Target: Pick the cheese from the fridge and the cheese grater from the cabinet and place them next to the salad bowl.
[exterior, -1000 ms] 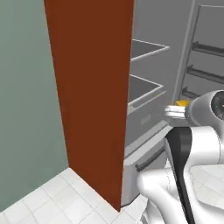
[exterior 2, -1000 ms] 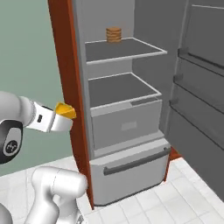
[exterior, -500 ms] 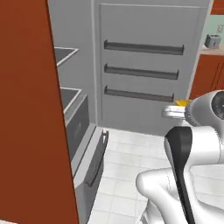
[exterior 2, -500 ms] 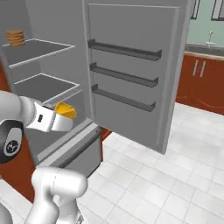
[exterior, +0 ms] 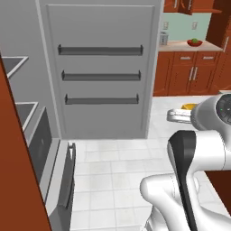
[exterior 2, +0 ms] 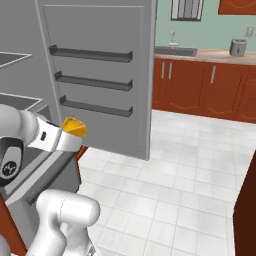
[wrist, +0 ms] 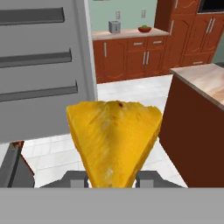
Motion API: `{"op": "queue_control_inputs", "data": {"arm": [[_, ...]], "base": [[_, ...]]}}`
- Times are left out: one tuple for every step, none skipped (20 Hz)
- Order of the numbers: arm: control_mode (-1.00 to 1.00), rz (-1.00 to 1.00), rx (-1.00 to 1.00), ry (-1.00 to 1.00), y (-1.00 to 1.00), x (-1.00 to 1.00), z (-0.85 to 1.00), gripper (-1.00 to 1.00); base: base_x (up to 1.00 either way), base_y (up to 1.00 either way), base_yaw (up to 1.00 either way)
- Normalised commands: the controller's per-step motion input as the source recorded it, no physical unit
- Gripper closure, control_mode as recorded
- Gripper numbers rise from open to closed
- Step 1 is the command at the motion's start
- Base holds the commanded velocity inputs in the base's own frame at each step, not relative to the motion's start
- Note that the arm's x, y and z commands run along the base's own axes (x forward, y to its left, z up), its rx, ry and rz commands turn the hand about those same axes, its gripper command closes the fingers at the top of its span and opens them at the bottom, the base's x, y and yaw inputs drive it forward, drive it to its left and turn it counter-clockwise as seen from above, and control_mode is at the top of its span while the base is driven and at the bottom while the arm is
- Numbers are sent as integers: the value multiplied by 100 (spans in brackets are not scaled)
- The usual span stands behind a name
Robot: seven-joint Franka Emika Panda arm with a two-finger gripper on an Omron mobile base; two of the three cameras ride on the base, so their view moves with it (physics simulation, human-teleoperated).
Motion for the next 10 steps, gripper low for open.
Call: {"op": "queue_control_inputs", "data": {"arm": [[100,0,0,0,0,0,0,100],[100,0,0,0,0,0,0,100],[100,0,0,0,0,0,0,100],[100,0,0,0,0,0,0,100],[100,0,0,0,0,0,0,100],[100,0,0,0,0,0,0,100],[100,0,0,0,0,0,0,100],[100,0,0,0,0,0,0,100],[100,0,0,0,0,0,0,100],[100,0,0,0,0,0,0,100]], "base": [[20,-30,-5],[16,-24,-2],[26,-46,0],[44,-74,0],[49,-85,0],[44,-84,0],[49,-100,0],[41,-100,0],[29,-92,0],[24,-86,0]]}}
